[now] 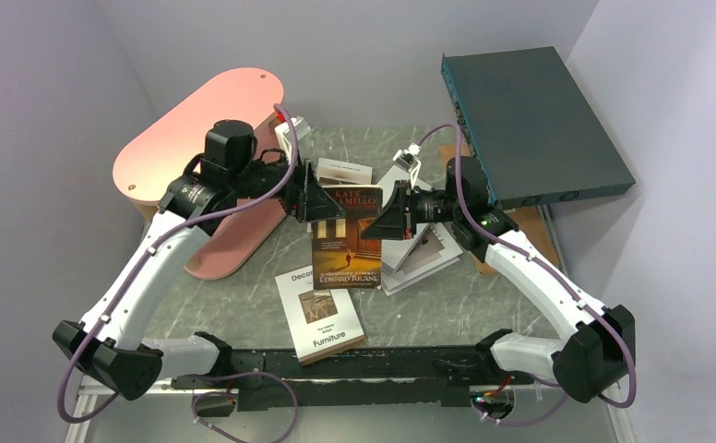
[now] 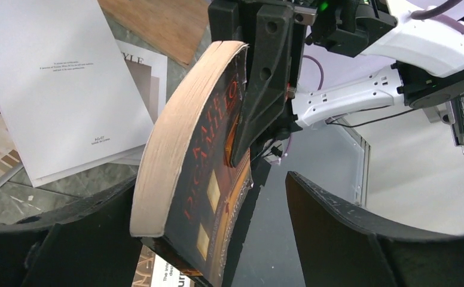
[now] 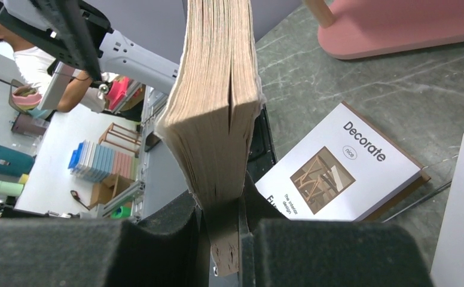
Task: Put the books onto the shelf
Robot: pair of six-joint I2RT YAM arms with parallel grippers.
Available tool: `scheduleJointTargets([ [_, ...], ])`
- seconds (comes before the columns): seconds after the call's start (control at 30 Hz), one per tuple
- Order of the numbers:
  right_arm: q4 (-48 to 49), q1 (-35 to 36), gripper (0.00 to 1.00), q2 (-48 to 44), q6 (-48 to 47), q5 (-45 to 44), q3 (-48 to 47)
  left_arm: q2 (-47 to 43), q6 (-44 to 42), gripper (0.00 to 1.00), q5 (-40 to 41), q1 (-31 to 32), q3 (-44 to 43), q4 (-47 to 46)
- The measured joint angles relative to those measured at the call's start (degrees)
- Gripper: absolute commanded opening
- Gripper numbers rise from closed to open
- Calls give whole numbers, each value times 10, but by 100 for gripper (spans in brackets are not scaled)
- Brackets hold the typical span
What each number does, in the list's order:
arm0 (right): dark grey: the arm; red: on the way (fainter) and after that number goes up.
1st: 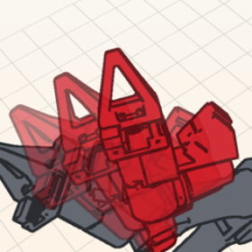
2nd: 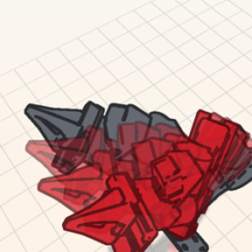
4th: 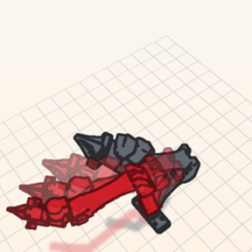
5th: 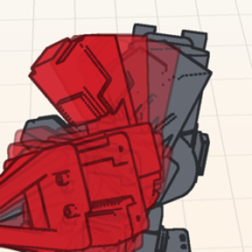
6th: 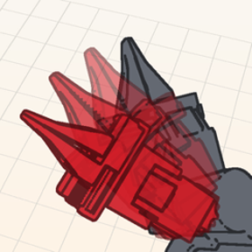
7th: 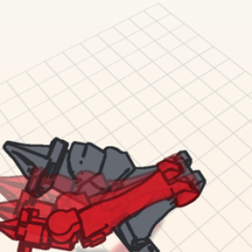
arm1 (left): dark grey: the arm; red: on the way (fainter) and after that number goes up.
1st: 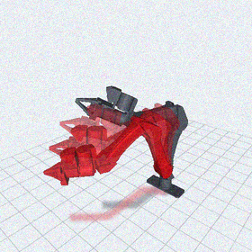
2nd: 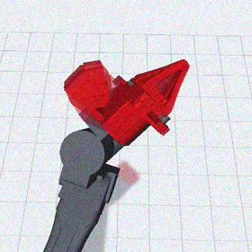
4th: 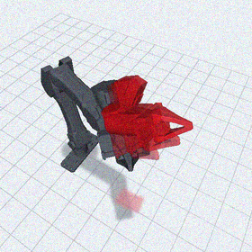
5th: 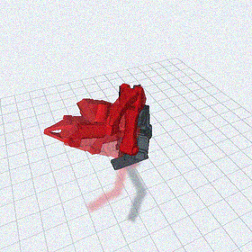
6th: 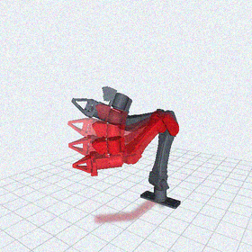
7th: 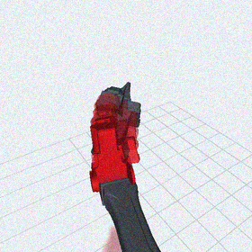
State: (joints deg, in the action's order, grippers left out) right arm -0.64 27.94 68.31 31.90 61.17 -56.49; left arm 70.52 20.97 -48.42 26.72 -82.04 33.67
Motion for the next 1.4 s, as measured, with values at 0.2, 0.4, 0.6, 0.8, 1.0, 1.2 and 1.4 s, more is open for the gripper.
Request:
scheduleJointTargets([
  [0.2,7,0,0,0,1,8,0,27,-22,25,-3,1,-18,29],
  [0.4,-3,0,80,1,-6,2,-3,37,-33,0,-4,1,-28,48],
  [0.6,-57,-2,100,-1,-23,-52,-29,33,-14,0,63,2,-37,54],
  [0.8,-89,-18,100,-41,9,-161,-30,-30,66,0,240,-4,-39,22],
  [1.0,83,-19,100,-97,156,-212,56,-184,164,0,395,-7,46,-116],
  [1.2,266,-4,100,-25,296,-244,104,-236,230,0,463,-7,91,-222],
  [1.4,435,27,100,28,375,-254,106,-212,264,0,483,-7,96,-239],
])
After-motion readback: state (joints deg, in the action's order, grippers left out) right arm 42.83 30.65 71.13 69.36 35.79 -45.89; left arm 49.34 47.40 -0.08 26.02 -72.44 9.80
